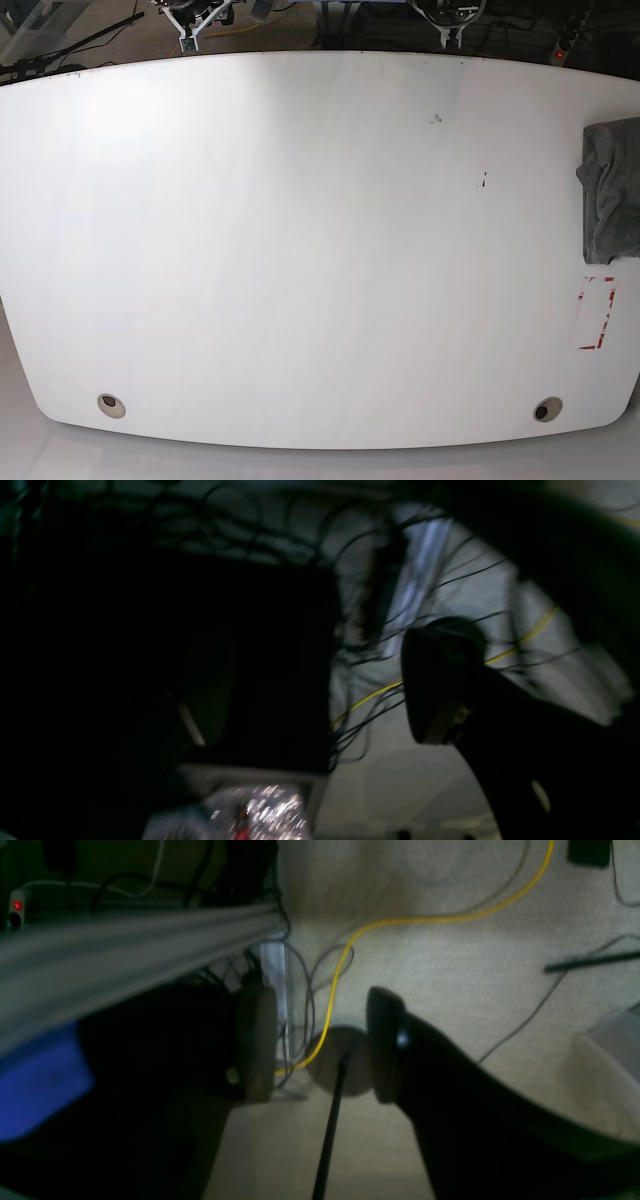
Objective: Fold the T-shirt properly
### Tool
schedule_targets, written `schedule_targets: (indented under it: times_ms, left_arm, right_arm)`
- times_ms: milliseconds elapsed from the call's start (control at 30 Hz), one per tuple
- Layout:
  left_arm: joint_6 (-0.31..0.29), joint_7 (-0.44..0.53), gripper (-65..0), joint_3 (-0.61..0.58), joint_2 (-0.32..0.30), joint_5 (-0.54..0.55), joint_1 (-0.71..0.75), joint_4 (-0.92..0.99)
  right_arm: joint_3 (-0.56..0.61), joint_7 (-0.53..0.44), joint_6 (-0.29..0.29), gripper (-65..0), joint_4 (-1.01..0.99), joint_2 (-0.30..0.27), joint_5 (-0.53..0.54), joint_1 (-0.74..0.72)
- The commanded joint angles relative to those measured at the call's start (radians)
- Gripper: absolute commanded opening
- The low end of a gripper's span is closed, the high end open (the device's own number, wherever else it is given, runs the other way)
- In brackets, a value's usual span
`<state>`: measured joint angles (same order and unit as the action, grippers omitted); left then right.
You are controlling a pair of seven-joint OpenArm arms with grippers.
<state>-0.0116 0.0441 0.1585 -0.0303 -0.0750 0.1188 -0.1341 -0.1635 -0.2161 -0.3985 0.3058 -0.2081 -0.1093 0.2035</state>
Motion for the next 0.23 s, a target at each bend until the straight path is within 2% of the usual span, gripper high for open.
schedule_targets:
  times_ms: [0,200]
  left_arm:
    - [0.008,-0.003,-17.1,0.000,-0.009,-0.001,-0.001,0.004]
    - [0.008,-0.003,-17.1,0.000,-0.009,-0.003,-0.008,0.006]
  right_arm:
    - [-0.001,0.016,-0.001,-36.6,0.002,-0.009,-0.016,0.009]
    - [-0.001,0.019,-0.001,-36.6,0.005,0.005,-0.020,0.009]
